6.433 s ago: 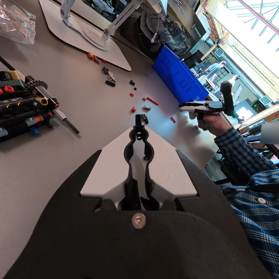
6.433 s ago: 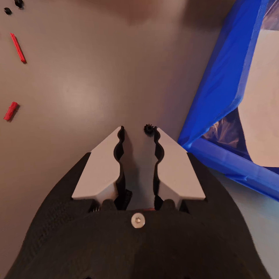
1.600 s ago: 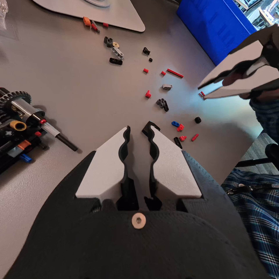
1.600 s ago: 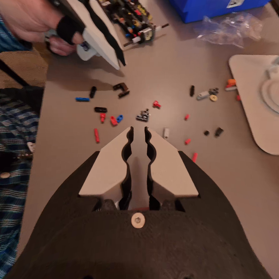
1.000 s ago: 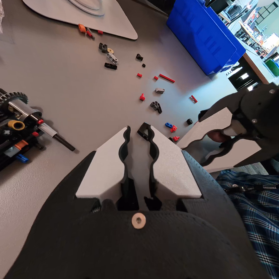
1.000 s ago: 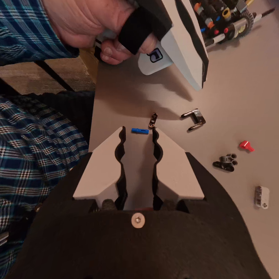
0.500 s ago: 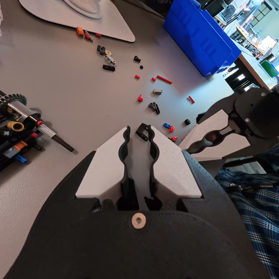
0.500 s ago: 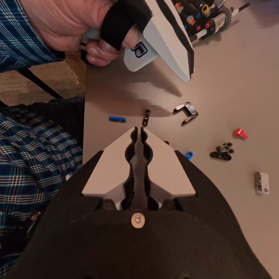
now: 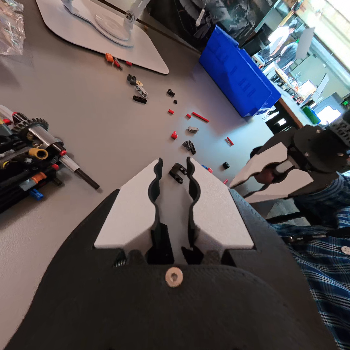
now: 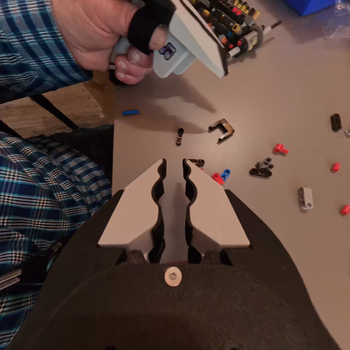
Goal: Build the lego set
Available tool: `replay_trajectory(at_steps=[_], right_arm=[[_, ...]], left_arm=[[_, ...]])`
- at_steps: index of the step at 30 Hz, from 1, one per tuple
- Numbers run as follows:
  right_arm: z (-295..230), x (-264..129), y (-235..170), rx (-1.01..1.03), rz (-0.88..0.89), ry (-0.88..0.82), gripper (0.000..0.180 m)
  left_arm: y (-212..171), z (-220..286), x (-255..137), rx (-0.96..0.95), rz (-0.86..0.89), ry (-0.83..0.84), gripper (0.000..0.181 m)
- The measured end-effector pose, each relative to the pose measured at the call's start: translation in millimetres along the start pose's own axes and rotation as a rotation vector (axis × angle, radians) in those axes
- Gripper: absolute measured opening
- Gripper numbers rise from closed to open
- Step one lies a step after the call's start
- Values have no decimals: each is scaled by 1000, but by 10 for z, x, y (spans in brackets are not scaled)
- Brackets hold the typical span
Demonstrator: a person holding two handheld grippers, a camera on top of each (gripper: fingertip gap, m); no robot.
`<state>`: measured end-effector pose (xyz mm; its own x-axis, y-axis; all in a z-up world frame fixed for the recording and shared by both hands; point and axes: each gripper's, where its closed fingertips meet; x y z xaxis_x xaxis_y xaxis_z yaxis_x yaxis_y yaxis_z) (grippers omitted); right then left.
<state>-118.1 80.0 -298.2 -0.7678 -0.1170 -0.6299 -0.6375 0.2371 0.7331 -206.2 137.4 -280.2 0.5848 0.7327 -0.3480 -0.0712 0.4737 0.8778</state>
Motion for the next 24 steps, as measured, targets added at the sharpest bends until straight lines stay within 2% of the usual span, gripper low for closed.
replay_trajectory(at_steps=[3, 9, 15, 19, 24], right_arm=[[-296, 119, 97, -43, 21, 84, 18], [-708, 688, 239, -182, -17, 165, 36], [-647, 818, 335, -463, -134, 333, 23], [-617, 816, 369, -590, -234, 533, 17], [-643, 930, 217, -713, -381, 619, 16]], left_arm=[[22, -36, -66, -15, 23, 9, 23], [-20, -70, -380, -43, 62, 71, 23], [-146, -134, -726, -78, 100, 126, 23], [-105, -140, -798, -72, 121, 121, 23], [-108, -167, -830, -64, 121, 127, 22]])
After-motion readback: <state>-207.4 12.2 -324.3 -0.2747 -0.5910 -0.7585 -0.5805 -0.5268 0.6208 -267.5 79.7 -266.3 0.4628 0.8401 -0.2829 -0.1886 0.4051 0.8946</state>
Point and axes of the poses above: each gripper's, where its closed fingertips meet, x out along the fingers, y out of its top, z = x × y across the jaws, and after that the axes turned 14 degrees about x, right-handed
